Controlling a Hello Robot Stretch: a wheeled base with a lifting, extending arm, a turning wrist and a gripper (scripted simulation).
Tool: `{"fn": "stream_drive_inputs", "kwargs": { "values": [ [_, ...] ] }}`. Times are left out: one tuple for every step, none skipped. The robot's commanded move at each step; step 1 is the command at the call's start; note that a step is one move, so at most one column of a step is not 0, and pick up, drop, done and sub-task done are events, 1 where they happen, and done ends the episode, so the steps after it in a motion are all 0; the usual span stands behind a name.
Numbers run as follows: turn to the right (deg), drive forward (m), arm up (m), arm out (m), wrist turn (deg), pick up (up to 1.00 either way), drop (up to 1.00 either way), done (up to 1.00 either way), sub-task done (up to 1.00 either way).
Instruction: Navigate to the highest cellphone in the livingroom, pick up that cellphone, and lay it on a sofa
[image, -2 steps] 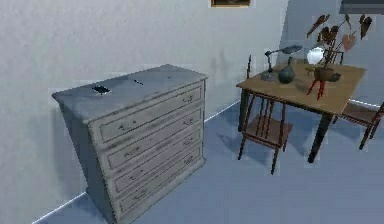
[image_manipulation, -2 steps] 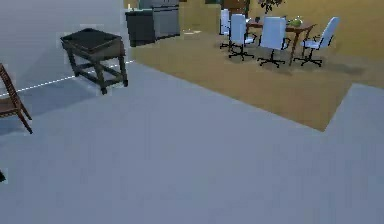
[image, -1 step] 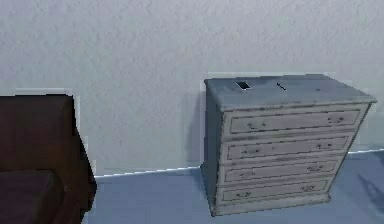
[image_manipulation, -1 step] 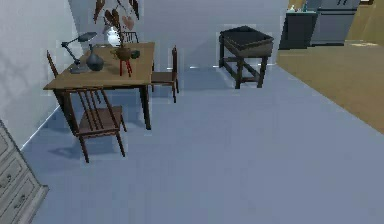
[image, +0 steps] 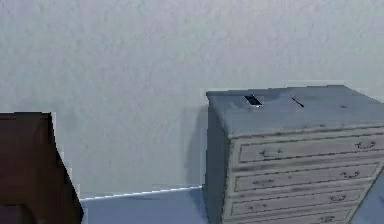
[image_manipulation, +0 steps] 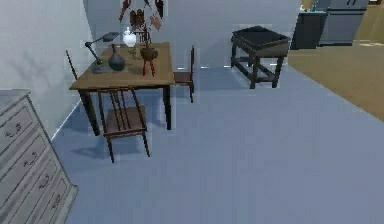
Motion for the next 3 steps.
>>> {"fn": "stream_drive_inputs", "kwargs": {
  "values": [
    [-45.0, 0.0, 0.0, 0.0, 0.0, 0.0, 0.0, 0.0, 0.0],
    [45.0, 0.0, 0.0, 0.0, 0.0, 0.0, 0.0, 0.0, 0.0],
    [18.0, 0.0, 0.0, 0.0, 0.0, 0.0, 0.0, 0.0, 0.0]
  ]
}}
